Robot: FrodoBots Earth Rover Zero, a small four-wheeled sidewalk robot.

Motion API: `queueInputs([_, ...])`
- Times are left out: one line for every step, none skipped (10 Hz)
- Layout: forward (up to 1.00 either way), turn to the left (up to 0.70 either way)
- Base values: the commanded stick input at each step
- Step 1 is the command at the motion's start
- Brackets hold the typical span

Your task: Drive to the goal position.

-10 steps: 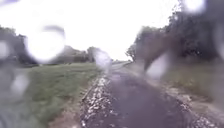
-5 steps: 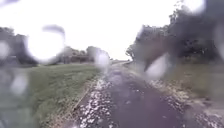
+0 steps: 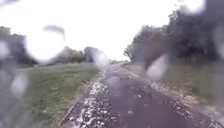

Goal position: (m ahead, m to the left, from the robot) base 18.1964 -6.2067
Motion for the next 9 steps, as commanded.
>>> queueInputs([0.7, 0.0])
queueInputs([0.7, 0.0])
queueInputs([0.7, 0.0])
queueInputs([0.7, 0.0])
queueInputs([0.7, 0.0])
queueInputs([0.7, 0.0])
queueInputs([0.7, 0.0])
queueInputs([0.7, 0.0])
queueInputs([0.7, -0.02])
